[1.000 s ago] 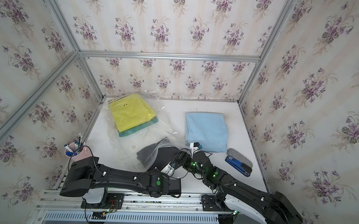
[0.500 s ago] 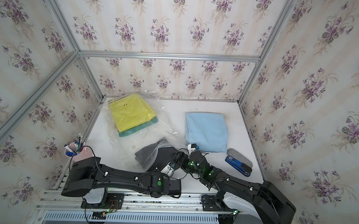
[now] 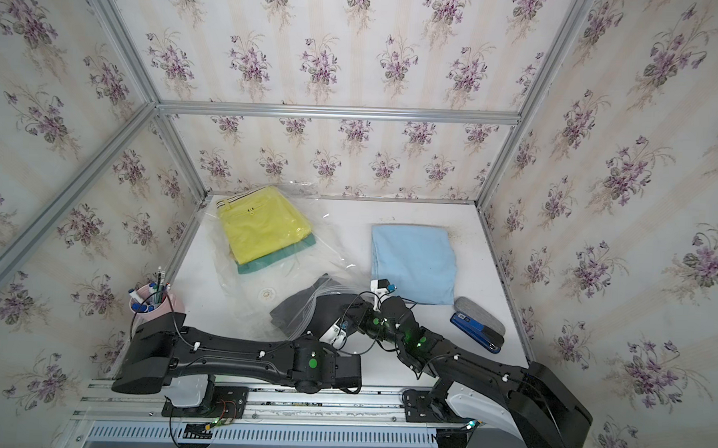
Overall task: Take the trousers out of the vacuum bag
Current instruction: Take out the trousers from the vacuum bag.
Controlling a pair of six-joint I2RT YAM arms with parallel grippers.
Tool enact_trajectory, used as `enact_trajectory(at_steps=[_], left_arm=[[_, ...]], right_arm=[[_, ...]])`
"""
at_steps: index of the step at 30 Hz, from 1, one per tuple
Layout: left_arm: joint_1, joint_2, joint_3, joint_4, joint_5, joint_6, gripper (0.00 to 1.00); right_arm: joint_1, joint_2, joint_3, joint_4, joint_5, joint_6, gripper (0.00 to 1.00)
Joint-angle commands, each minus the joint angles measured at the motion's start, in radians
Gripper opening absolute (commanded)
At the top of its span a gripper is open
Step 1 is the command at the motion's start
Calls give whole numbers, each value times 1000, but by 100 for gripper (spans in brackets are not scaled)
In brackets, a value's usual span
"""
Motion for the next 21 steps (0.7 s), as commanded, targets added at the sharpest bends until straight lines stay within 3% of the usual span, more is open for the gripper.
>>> enact_trajectory(at_steps=[1,12,21], left_arm=[[-12,-29,48,39,-102,47,6],[-78,-17,274,-133,-177,73,6],[-111,19,522,-193,-168,201,6]], right_arm=[[6,-32,29,-9,-73,-54,0],[3,-252,163,-320,-73,-175,0],[3,-322,376,-602,-100,-336,0]])
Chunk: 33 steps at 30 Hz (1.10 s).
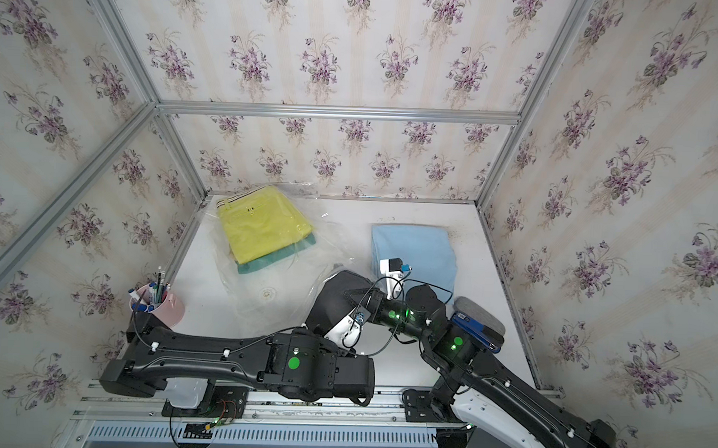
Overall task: Take the trousers out of the vacuum bag
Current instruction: Take out the trousers from the vacuum bag, then place the trousers at the center of the board.
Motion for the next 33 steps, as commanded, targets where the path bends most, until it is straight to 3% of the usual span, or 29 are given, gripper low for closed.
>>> enact_trajectory(at_steps=[1,10,18,33], left_arm=[[-7,12,71,69,-52,144,6],[-22,23,254,65,-6,273,7],[-23,26,337,116,8,379,9],[11,50,456,309,-19,660,13]], right_arm=[[6,0,78,-135,-71,-126,0],[6,-14,296,-354,-81,-287,0],[6,-33,409,-412,-69,-362,0],[6,-22,501,-430,300,-472,0]])
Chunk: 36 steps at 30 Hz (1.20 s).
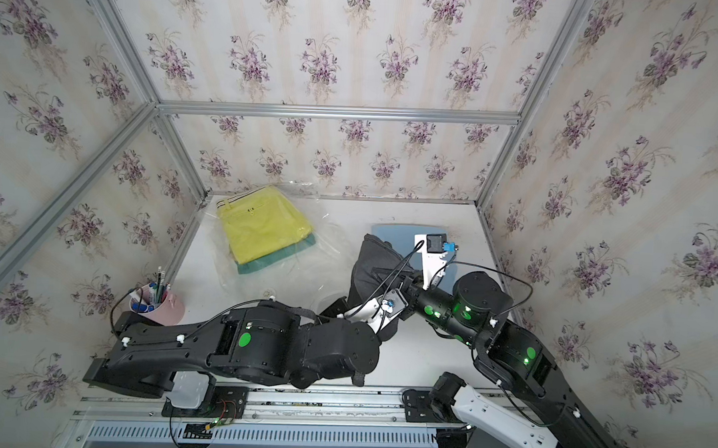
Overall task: Take the trousers out of the vacuum bag
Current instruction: Place the trousers at the center of the board.
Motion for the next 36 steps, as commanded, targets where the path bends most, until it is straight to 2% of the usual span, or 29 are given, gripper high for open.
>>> enact_trajectory(at_steps=[1,12,17,20,24,27,36], left_arm=[[15,9,20,176,-50,102,13],[166,95,54,164,-67,204,14],[252,126,66,185,-56,257,13],[317,136,57,204,-2,265,13],[399,148,34,265,74,291,13],[454,172,27,319,122,320,13],[570,316,90,449,141,433,13]], right_arm=[[0,7,9,6,125,-72,0],[-1,72,6,58,395,-126,0],[-51,156,27,80,405,-147,0],[-151,191,36,114,318,-147,0],[-363,244,36,175,105,-126,0],[-471,290,35,235,-30,-105,0],[-759,461,24,451,-429,44,0]])
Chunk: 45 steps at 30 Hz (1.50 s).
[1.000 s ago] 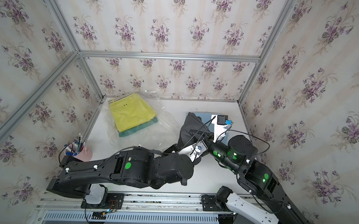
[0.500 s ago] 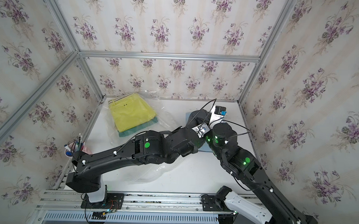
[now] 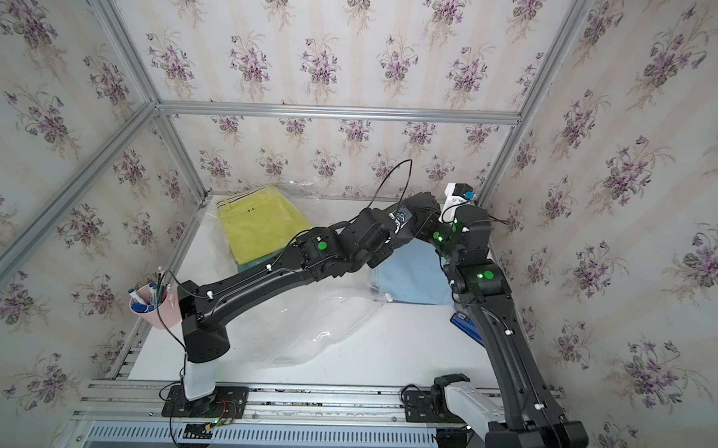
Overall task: Take the trousers out of the vacuum bag
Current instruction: Place the trousers at the center of the board.
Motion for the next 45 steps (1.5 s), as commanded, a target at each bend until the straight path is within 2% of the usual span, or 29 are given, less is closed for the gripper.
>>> enact_trajectory(at_steps=[1,5,11,18,22,29,34,45], left_arm=[[31,41,37,122,-21,64,13],[70,131,122,180,-47,142,13],[133,287,297,211,-62,216,14],[176,343,332,309,-82,287,16],[186,369,330,293,-75,269,16],[178,360,250,271,-43,190,15],[140,311,128,312,-51,164,17],[61,230,-111,344,-61,85,32]], right_arm=[[-70,62,-10,218,-239,93,0],[-136,165,-36,416,-377,198,0],[-179,292,-30,600,-453,268,0],[-225,430,-40,796,-527,362,0],[-245,461,-88,856,-541,388,0],[-296,454,-248,959,-574,425,0],[-332,409,-349,962,-590,419,0],[-407,283,-581,869,-615,340,0]])
